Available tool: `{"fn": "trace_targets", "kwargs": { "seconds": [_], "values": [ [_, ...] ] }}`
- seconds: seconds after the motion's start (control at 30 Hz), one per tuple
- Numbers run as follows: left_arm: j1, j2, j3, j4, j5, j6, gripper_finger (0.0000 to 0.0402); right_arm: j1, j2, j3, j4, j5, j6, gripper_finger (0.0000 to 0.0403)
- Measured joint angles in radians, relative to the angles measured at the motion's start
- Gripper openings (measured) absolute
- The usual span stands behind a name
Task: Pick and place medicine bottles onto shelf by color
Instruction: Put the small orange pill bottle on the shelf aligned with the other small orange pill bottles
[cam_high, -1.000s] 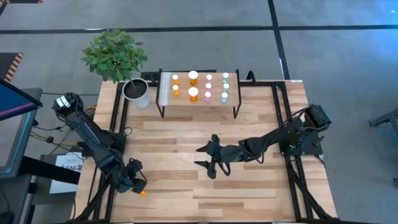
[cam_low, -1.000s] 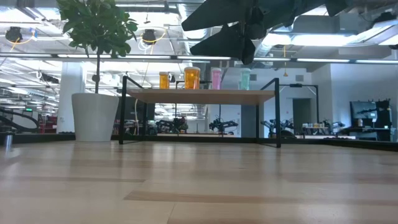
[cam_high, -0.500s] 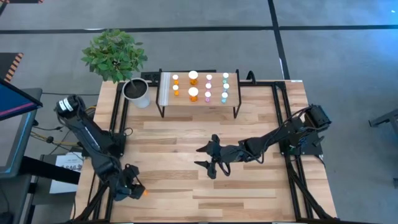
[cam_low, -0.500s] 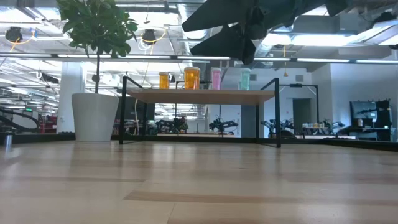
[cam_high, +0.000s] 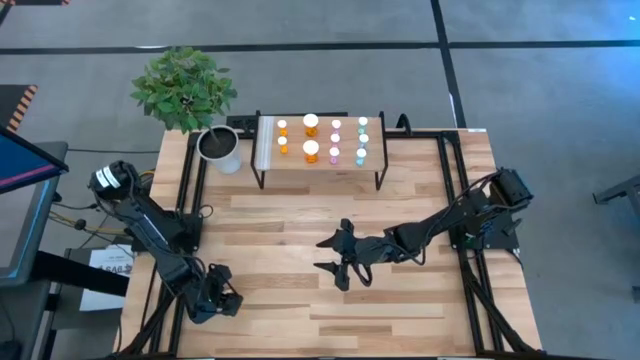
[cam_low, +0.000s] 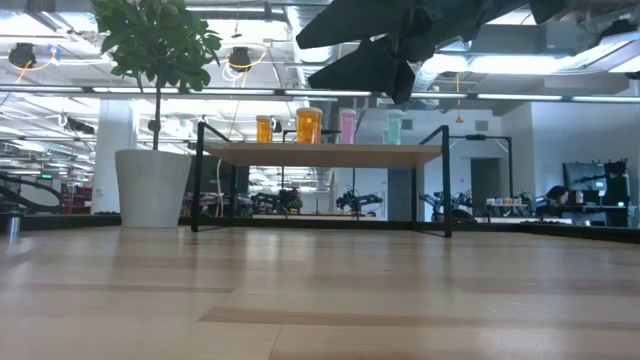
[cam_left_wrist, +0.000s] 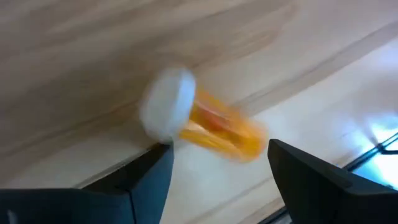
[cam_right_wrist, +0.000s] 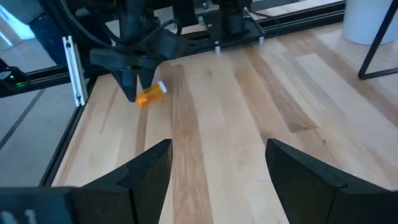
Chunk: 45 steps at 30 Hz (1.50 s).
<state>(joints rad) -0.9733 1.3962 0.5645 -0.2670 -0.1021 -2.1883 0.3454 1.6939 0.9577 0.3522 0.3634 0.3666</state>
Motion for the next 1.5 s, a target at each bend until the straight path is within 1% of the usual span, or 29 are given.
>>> {"fn": "trace_targets", "kwargs": {
  "seconds": [0.23,0.63,0.8,0.87,1.17,1.5],
  "values": [
    [0.025,-0.001,-0.028,0.026,-0.004,0.016,0.0256,-0.001,0.000,0.000,-0.003,0.000,0.000,0.0282],
    [0.155,-0.002,-0.034,-0.043,0.034,0.215,0.0256,-0.001,0.000,0.000,-0.001,0.000,0.000,0.0282],
    [0.196,-0.002,-0.034,-0.064,0.072,0.270,0.0252,-0.001,0.000,0.000,-0.001,0.000,0.000,0.0282],
    [0.205,-0.002,-0.033,-0.077,0.080,0.278,0.0243,-0.001,0.000,0.000,-0.001,0.000,0.000,0.0282],
    [0.238,-0.002,-0.033,-0.118,0.095,0.312,0.0175,-0.001,0.000,0.000,-0.001,0.000,0.000,0.0282],
    [0.239,-0.002,-0.033,-0.138,0.088,0.336,0.0133,-0.001,0.000,0.000,-0.001,0.000,0.000,0.0282]
  ]
}}
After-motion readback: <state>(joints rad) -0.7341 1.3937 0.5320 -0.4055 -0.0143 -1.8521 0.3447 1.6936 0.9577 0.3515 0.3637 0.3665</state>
